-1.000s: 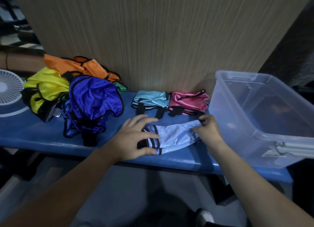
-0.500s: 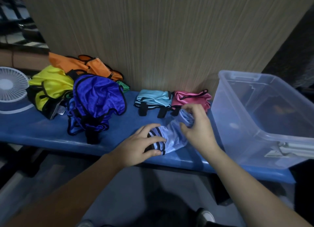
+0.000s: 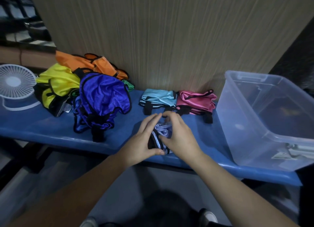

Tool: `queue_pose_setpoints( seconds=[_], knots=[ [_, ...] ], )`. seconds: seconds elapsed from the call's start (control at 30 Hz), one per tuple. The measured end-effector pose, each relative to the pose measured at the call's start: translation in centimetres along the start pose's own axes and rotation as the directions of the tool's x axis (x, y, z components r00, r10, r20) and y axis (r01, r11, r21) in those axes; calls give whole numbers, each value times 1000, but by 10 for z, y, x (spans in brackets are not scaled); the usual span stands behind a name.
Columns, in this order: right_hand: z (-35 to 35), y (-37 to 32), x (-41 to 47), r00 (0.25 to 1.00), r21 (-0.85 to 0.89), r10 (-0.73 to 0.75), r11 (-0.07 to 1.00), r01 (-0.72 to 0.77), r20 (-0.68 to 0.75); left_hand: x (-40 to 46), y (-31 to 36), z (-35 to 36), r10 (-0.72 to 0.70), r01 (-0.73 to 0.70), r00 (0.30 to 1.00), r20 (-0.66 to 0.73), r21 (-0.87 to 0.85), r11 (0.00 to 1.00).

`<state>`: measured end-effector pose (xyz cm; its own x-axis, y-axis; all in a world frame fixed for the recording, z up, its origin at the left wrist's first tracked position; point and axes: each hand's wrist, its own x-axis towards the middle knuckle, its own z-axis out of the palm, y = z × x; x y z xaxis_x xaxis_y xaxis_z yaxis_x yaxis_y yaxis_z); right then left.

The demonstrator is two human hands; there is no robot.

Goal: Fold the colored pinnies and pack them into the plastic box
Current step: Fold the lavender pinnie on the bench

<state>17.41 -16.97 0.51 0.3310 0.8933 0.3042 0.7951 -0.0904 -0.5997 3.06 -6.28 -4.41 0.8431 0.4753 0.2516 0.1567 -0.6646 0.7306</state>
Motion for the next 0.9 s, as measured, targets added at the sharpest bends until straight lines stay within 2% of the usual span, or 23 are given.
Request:
queue_pose_setpoints(
  seconds=[0.13, 0.3, 0.4, 0.5, 0.6, 0.67, 0.77, 0.9],
  knots=[
    [-1, 7, 0, 993, 116, 73, 990, -83, 93, 0, -1, -3, 52, -52, 999, 17, 46, 998],
    [-4, 15, -2, 981, 151, 68, 984, -96, 181, -1, 1, -9, 89, -96, 994, 61, 121, 988],
    [-9, 17, -3, 970, 174, 18, 983, -62, 243, -1, 1, -11, 113, -121, 992, 63, 160, 980],
    [-18, 26, -3, 986, 265, -60, 964, 18, 153, -2, -3, -13, 130, -140, 990, 56, 259, 956],
    [-21, 45, -2, 991, 113, -136, 984, 135, 4, -3, -10, -13, 228, -178, 971, -73, 417, 891],
    [-20, 57, -2, 986, 55, -158, 986, 156, 45, -1, -11, -15, 260, -169, 957, -131, 477, 863],
    [-18, 64, -5, 975, 41, -146, 989, 141, 167, -1, -12, -16, 267, -209, 961, -71, 445, 871],
    [-13, 67, -8, 968, -29, -161, 985, 170, 191, -1, -12, -16, 226, -203, 974, -1, 438, 876]
  ],
)
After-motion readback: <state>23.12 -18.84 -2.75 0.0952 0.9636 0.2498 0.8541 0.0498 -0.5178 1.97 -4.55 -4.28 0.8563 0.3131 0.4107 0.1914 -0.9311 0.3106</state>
